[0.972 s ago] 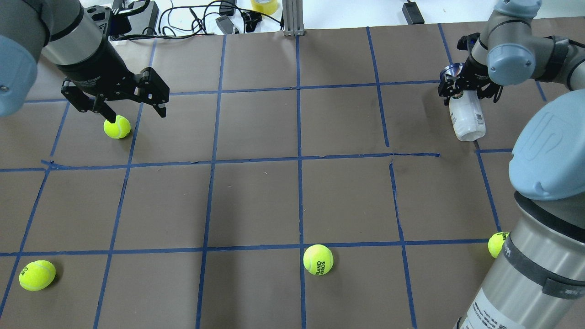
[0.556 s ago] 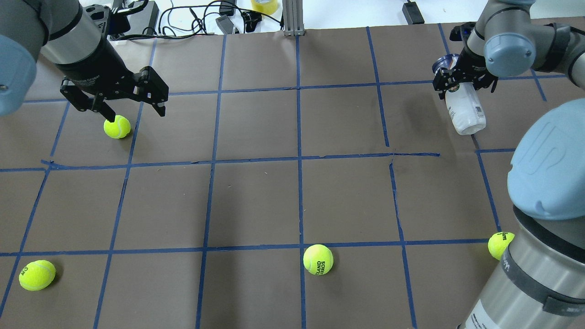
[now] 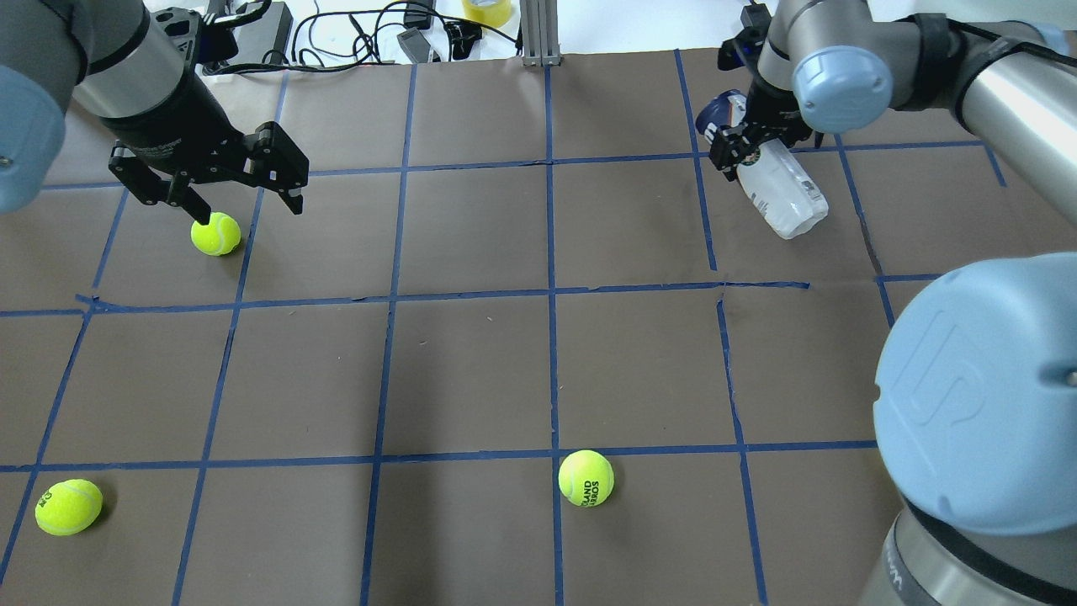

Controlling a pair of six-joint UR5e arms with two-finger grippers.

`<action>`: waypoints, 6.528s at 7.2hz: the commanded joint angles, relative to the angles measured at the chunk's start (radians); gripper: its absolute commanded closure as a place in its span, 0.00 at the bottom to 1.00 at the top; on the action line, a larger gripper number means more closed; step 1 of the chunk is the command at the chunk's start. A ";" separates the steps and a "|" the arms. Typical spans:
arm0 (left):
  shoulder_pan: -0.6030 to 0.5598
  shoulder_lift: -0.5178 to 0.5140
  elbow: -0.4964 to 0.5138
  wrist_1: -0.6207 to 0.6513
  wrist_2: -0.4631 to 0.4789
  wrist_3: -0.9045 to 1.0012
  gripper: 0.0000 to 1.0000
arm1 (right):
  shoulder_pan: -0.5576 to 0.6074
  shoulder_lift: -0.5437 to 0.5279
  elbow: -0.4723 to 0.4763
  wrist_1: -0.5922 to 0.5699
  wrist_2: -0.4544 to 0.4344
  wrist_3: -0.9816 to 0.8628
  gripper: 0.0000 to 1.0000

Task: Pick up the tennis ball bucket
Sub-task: 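Carry the can with the right gripper toward the table center near the left gripper, then set the can down on its side, open and raise the right gripper, then reach the left gripper to the can's open end and grasp it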

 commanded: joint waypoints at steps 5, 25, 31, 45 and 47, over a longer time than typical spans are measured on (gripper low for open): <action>0.124 -0.011 0.002 0.005 -0.015 0.057 0.00 | 0.299 0.010 0.004 -0.149 0.055 -0.391 0.22; 0.142 -0.035 -0.002 0.003 -0.047 0.113 0.00 | 0.395 -0.009 0.021 -0.266 0.102 -0.413 0.00; 0.139 -0.113 -0.145 0.217 -0.326 0.090 0.00 | 0.169 -0.244 0.026 0.023 0.098 -0.315 0.00; 0.084 -0.444 -0.242 0.540 -0.613 0.107 0.00 | 0.028 -0.499 0.030 0.387 0.078 0.293 0.00; 0.083 -0.451 -0.242 0.538 -0.648 0.105 0.00 | -0.006 -0.499 0.030 0.406 0.078 0.311 0.00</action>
